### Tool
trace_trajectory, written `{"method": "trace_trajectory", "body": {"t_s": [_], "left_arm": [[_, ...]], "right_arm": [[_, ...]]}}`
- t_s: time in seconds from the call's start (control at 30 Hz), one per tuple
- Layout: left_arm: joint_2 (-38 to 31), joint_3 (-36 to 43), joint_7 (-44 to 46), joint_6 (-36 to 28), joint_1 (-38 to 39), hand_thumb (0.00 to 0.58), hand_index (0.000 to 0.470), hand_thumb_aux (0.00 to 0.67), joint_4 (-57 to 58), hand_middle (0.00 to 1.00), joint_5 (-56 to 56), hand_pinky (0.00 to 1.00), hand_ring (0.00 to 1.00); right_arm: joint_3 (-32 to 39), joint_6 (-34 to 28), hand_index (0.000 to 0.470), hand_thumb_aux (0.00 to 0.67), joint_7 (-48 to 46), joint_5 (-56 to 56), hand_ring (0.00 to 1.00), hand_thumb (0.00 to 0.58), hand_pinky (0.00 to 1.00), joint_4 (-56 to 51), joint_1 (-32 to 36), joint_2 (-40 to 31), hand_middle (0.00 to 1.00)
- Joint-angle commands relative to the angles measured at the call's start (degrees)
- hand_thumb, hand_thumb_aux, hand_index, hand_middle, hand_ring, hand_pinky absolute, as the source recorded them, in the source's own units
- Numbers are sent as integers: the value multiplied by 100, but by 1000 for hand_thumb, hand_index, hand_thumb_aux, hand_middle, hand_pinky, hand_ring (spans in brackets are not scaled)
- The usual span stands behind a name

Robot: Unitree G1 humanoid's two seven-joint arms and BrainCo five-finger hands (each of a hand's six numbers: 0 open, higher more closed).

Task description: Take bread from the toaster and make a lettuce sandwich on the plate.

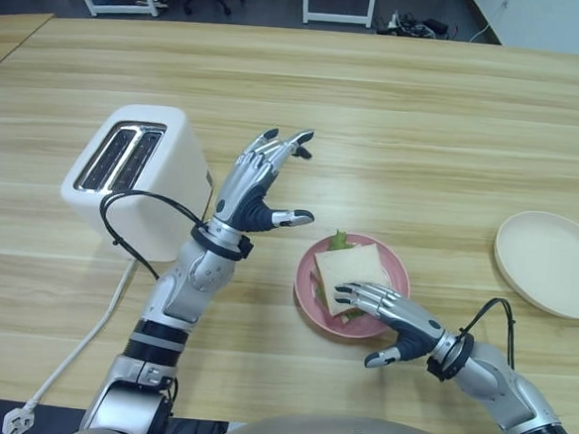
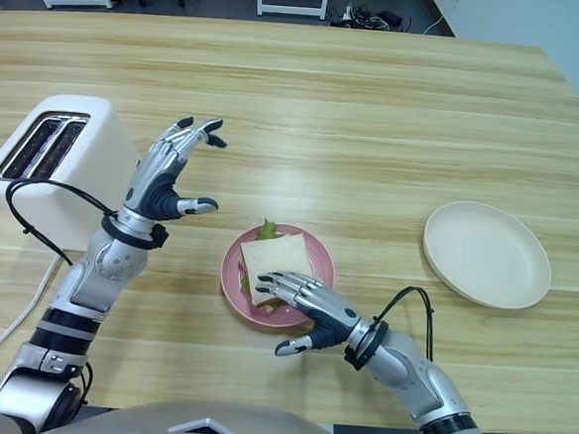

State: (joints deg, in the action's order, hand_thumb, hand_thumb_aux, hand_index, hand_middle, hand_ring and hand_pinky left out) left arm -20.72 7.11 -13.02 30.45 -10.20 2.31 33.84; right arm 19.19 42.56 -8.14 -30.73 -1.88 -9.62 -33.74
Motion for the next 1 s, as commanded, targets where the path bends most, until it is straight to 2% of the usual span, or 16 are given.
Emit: {"method": "trace_trajectory", "body": {"t_s": [0.03, 0.07, 0.1, 0.13, 0.17, 0.33, 0.47, 0.53, 0.63, 0.77, 0.87, 1.0], "left_arm": [[-42, -17, 462, 425, 410, 0, 0, 0, -62, 0, -1130, 0, 0], [-180, 59, 770, 632, 601, 355, 177, 252, -29, 0, -1535, 0, 0], [-330, 133, 1085, 815, 791, 569, 405, 578, 17, 90, -1877, 90, 90], [-520, 206, 1411, 1016, 1033, 580, 470, 670, 28, 937, -2195, 937, 937], [-709, 264, 1700, 1192, 1272, 580, 470, 670, 10, 1000, -2422, 1000, 1000], [-1524, 328, 2969, 1398, 2149, 580, 470, 670, -264, 1000, -3458, 1000, 1000], [-1986, 785, 3858, 1351, 2641, 580, 470, 670, 85, 1000, -2974, 1000, 1000], [-1902, 896, 3896, 1287, 2562, 580, 470, 670, 353, 1000, -2493, 1000, 1000], [-1327, 1037, 3482, 965, 2119, 580, 470, 670, 838, 1000, -1700, 1000, 1000], [-570, 1388, 2563, 655, 1340, 580, 470, 670, 1731, 1000, -552, 1000, 1000], [18, 1569, 1777, 491, 608, 580, 470, 670, 2456, 1000, -48, 1000, 1000], [462, 1747, 929, 284, -314, 580, 470, 670, 3568, 1000, 378, 1000, 1000]], "right_arm": [[-98, -5, 0, 0, 211, -148, 0, 0, 0, -104, -1, 123, 0], [-315, 104, 66, 95, 408, 210, 0, 152, 0, 147, 3, 248, 0], [-523, 158, 286, 407, 516, 661, 0, 491, 0, 424, -23, 327, 0], [-779, 168, 470, 670, 588, 1129, 490, 580, 490, 696, -84, 353, 490], [-1019, 191, 470, 670, 613, 1487, 1000, 580, 1000, 848, -156, 306, 1000], [-1520, 303, 470, 670, 21, 2231, 1000, 580, 1000, 1055, -865, -324, 1000], [-1224, 356, 470, 670, -549, 1452, 1000, 580, 1000, 605, -1361, -686, 1000], [-1068, 305, 470, 670, -622, 957, 1000, 580, 1000, 341, -1366, -655, 1000], [-870, 218, 470, 670, -510, 292, 1000, 580, 1000, -39, -1189, -498, 1000], [-642, -55, 470, 670, -49, -548, 1000, 580, 1000, -475, -523, -113, 1000], [-450, -450, 470, 670, 616, -1209, 1000, 580, 1000, -1204, 423, 282, 1000], [-199, -897, 470, 670, 1627, -1642, 1000, 580, 1000, -2837, 1812, 734, 1000]]}}
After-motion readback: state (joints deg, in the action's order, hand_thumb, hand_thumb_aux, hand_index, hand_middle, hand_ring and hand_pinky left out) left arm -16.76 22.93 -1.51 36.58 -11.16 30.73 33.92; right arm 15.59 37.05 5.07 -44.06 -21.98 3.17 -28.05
